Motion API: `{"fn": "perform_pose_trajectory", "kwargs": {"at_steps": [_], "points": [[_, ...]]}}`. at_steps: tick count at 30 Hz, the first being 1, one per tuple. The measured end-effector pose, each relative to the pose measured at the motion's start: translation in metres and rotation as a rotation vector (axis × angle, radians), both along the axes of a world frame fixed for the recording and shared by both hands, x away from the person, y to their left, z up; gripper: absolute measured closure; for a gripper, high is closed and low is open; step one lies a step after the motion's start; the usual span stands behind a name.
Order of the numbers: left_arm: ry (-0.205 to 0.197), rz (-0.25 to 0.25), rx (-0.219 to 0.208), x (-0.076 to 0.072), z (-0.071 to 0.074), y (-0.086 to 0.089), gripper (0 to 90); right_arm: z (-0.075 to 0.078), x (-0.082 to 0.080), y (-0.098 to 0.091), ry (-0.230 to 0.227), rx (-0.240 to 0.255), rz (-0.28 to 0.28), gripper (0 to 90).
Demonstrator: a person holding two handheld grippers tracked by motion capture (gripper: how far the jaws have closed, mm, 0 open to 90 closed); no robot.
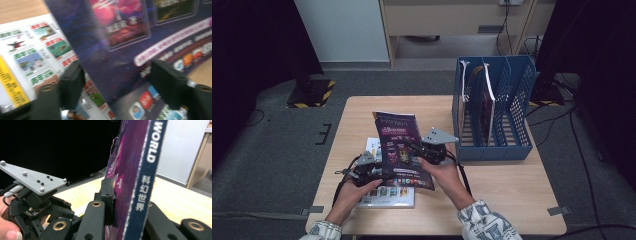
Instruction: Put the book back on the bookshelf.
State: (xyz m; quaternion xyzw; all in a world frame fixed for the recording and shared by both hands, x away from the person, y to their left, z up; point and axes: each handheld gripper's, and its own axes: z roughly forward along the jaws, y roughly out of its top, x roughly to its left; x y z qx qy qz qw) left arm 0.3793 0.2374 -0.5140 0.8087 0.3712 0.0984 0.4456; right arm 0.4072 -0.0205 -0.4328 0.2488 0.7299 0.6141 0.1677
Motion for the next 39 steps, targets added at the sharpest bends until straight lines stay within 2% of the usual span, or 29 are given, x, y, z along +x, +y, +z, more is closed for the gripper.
{"fn": "perform_pose_trajectory", "kwargs": {"at_steps": [2, 5, 8, 14, 18, 24, 27, 33, 39], "points": [[0.006, -0.003, -0.003, 0.001, 0.003, 0.003, 39.7, 0.0, 0.0, -0.001, 0.002, 0.002, 0.001, 82.2], [0.025, 0.004, -0.035, 0.003, 0.005, 0.008, 49.6, -0.001, 0.001, -0.003, 0.011, 0.013, 0.001, 82.4], [0.027, -0.001, -0.042, 0.003, 0.008, 0.012, 58.6, -0.002, 0.002, -0.004, 0.015, 0.018, 0.002, 82.5], [0.01, 0.0, -0.039, 0.002, 0.012, 0.014, 69.3, -0.002, 0.003, -0.005, 0.018, 0.023, 0.002, 82.9], [-0.02, 0.014, -0.036, 0.001, 0.017, 0.016, 73.7, -0.001, 0.004, -0.008, 0.022, 0.028, -0.002, 83.6], [-0.08, 0.049, -0.01, -0.002, 0.025, 0.019, 78.8, 0.003, 0.005, -0.012, 0.018, 0.041, -0.014, 83.8], [-0.122, 0.062, 0.016, -0.004, 0.029, 0.02, 80.1, 0.005, 0.005, -0.013, 0.014, 0.046, -0.014, 83.8], [-0.163, 0.099, 0.04, -0.006, 0.034, 0.023, 82.1, 0.006, 0.004, -0.011, 0.007, 0.045, -0.006, 83.8], [-0.161, 0.111, 0.038, -0.005, 0.034, 0.027, 83.8, 0.005, 0.003, -0.008, -0.002, 0.031, 0.006, 83.6]]}}
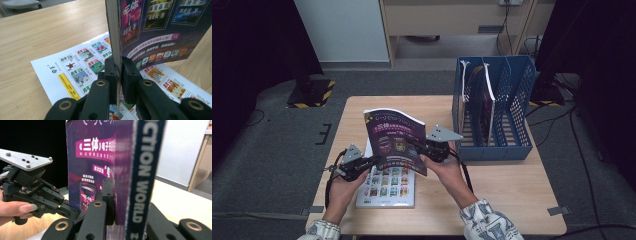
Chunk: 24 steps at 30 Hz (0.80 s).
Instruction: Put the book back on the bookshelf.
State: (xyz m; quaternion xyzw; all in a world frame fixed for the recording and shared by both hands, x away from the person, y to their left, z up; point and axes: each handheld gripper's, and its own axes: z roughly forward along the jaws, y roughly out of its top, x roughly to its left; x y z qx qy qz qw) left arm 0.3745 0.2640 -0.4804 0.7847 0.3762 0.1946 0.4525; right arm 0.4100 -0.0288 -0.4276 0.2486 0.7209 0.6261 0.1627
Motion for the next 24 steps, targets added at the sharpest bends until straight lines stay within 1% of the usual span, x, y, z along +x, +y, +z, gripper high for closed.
{"fn": "perform_pose_trajectory", "kwargs": {"at_steps": [4, 5, 7, 8, 10, 15, 20, 22, 24], "points": [[0.002, 0.0, -0.002, 0.0, 0.0, 0.0, 83.8, 0.001, -0.001, 0.001, -0.003, -0.003, 0.007, 82.4], [0.002, -0.001, -0.002, 0.0, 0.0, 0.0, 83.9, 0.002, -0.001, 0.001, -0.006, 0.005, 0.008, 81.7], [0.0, -0.002, -0.003, 0.0, 0.0, 0.0, 84.0, 0.007, -0.002, -0.001, -0.029, 0.019, 0.017, 80.3], [0.0, -0.003, -0.004, 0.0, 0.0, 0.0, 84.0, 0.01, -0.003, -0.001, -0.045, 0.01, 0.024, 80.1], [0.0, -0.005, -0.004, 0.0, 0.0, -0.001, 84.1, 0.016, -0.005, -0.001, -0.063, 0.017, 0.034, 79.5], [0.002, -0.005, -0.008, -0.001, -0.001, 0.0, 84.1, 0.025, -0.005, 0.001, -0.069, 0.025, 0.042, 79.0], [0.003, -0.007, -0.01, 0.0, -0.002, 0.0, 84.1, 0.032, -0.002, 0.003, -0.062, 0.023, 0.057, 77.0], [0.005, -0.006, -0.011, 0.0, -0.002, 0.001, 84.2, 0.035, -0.002, 0.004, -0.063, 0.032, 0.063, 76.9], [0.007, -0.006, -0.013, 0.0, -0.002, 0.001, 84.1, 0.038, -0.002, 0.006, -0.062, 0.031, 0.066, 77.4]]}}
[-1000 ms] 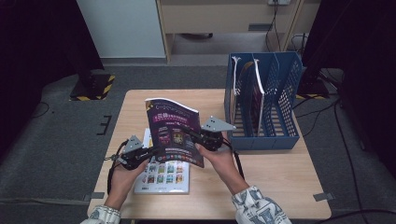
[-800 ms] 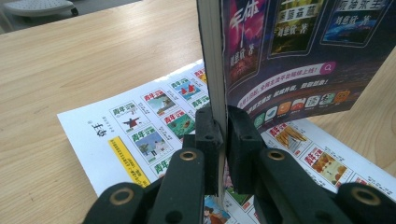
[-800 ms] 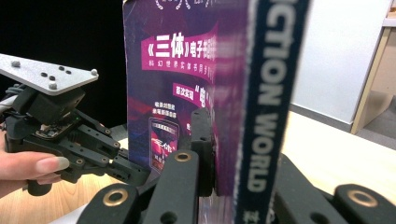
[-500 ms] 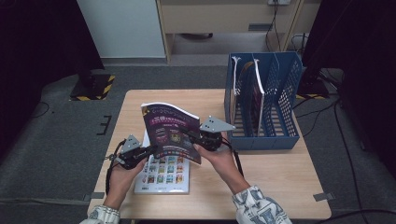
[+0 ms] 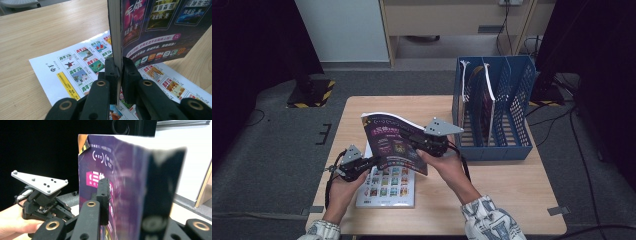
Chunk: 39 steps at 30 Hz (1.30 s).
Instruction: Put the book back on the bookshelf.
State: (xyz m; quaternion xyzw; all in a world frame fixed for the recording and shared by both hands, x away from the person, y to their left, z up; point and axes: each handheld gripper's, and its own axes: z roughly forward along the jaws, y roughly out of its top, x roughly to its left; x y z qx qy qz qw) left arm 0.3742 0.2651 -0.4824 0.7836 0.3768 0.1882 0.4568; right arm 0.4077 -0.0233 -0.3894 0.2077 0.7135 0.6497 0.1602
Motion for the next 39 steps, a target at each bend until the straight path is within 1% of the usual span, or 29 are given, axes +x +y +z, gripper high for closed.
{"fn": "perform_pose_trajectory", "kwargs": {"at_steps": [3, 4, 5, 8, 10, 12, 16, 20, 21, 22, 23, 26, 27, 28, 31, 33, 35, 36, 39], "points": [[0.001, -0.002, 0.0, 0.0, 0.0, 0.001, 84.1, 0.005, 0.001, 0.002, -0.006, -0.005, 0.006, 81.4], [0.002, -0.003, -0.002, 0.0, 0.0, 0.001, 84.1, 0.007, 0.002, 0.003, -0.014, -0.013, 0.008, 82.0], [0.002, -0.004, -0.003, 0.0, -0.001, 0.001, 84.1, 0.008, 0.002, 0.005, -0.013, -0.016, 0.01, 81.8], [0.007, -0.007, -0.009, 0.001, -0.001, 0.002, 84.1, 0.009, 0.004, 0.009, -0.001, -0.016, 0.013, 80.3], [0.008, -0.007, -0.011, 0.001, -0.001, 0.003, 84.1, 0.008, 0.006, 0.012, 0.017, -0.01, 0.02, 78.8], [0.009, -0.007, -0.013, 0.001, -0.001, 0.003, 84.0, 0.009, 0.008, 0.013, 0.028, -0.009, 0.024, 79.9], [0.007, -0.009, -0.02, 0.001, -0.002, 0.004, 83.7, 0.009, 0.009, 0.013, -0.001, -0.03, 0.01, 83.1], [0.001, 0.007, -0.022, 0.002, -0.004, 0.005, 80.6, 0.011, 0.008, 0.013, -0.017, -0.046, 0.001, 83.9], [-0.002, 0.021, -0.02, 0.002, -0.004, 0.005, 77.2, 0.012, 0.008, 0.013, -0.017, -0.048, -0.003, 83.9], [-0.008, 0.041, -0.024, 0.002, -0.005, 0.007, 69.4, 0.012, 0.007, 0.013, -0.017, -0.051, -0.011, 84.0], [-0.008, 0.065, -0.032, 0.003, -0.006, 0.008, 58.2, 0.013, 0.006, 0.014, -0.014, -0.054, -0.013, 84.1], [-0.02, 0.114, -0.033, 0.003, -0.009, 0.013, 37.9, 0.015, 0.007, 0.013, 0.006, -0.037, -0.02, 84.1], [-0.016, 0.126, -0.02, 0.004, -0.01, 0.015, 31.2, 0.016, 0.007, 0.012, 0.006, -0.03, -0.026, 84.1], [-0.013, 0.135, -0.017, 0.005, -0.011, 0.017, 27.8, 0.018, 0.007, 0.012, 0.003, -0.025, -0.036, 84.1], [-0.002, 0.16, 0.004, 0.005, -0.013, 0.021, 21.7, 0.021, 0.01, 0.009, -0.004, -0.021, -0.065, 84.0], [-0.004, 0.164, 0.013, 0.005, -0.013, 0.022, 20.2, 0.023, 0.012, 0.007, -0.004, -0.021, -0.078, 84.1], [-0.004, 0.18, 0.024, 0.005, -0.014, 0.022, 16.0, 0.025, 0.013, 0.005, 0.0, -0.014, -0.088, 84.1], [0.0, 0.186, 0.026, 0.006, -0.015, 0.023, 13.7, 0.027, 0.014, 0.004, 0.0, -0.011, -0.09, 84.1], [0.016, 0.193, 0.038, 0.008, -0.017, 0.023, 11.5, 0.03, 0.013, 0.002, -0.01, -0.01, -0.106, 84.1]]}}
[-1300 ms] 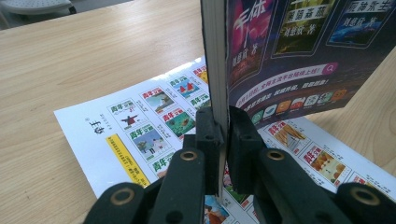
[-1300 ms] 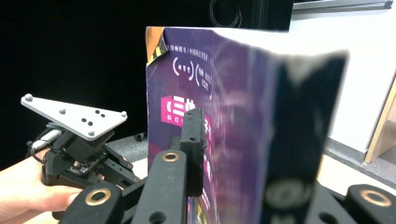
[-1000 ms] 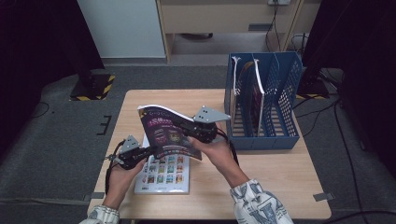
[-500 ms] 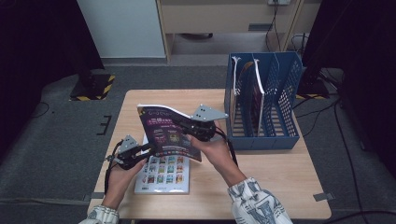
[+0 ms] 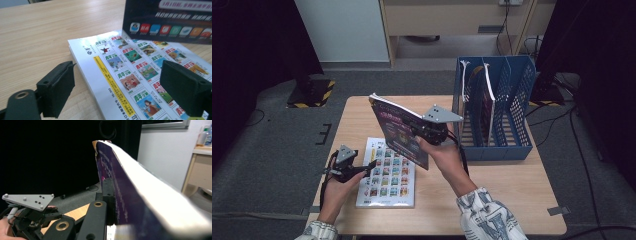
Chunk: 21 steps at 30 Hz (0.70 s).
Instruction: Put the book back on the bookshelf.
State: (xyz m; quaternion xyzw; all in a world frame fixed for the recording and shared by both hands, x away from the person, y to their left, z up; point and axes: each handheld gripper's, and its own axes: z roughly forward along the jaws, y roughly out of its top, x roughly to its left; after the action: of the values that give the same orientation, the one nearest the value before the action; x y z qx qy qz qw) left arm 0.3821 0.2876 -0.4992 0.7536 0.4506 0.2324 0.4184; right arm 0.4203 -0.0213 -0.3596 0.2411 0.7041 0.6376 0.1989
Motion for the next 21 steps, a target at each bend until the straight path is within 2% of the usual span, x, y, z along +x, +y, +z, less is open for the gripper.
{"fn": "perform_pose_trajectory", "kwargs": {"at_steps": [3, 8, 21], "points": [[-0.002, 0.003, 0.008, 0.0, 0.0, -0.001, 10.7, 0.002, -0.002, -0.004, -0.012, -0.015, -0.012, 84.1], [0.002, -0.003, 0.004, 0.001, -0.001, -0.002, 8.4, 0.003, -0.005, -0.011, -0.004, -0.022, -0.016, 84.1], [-0.001, 0.003, 0.0, 0.002, -0.003, -0.001, 6.7, -0.002, -0.015, -0.037, -0.001, 0.009, -0.028, 84.1]]}}
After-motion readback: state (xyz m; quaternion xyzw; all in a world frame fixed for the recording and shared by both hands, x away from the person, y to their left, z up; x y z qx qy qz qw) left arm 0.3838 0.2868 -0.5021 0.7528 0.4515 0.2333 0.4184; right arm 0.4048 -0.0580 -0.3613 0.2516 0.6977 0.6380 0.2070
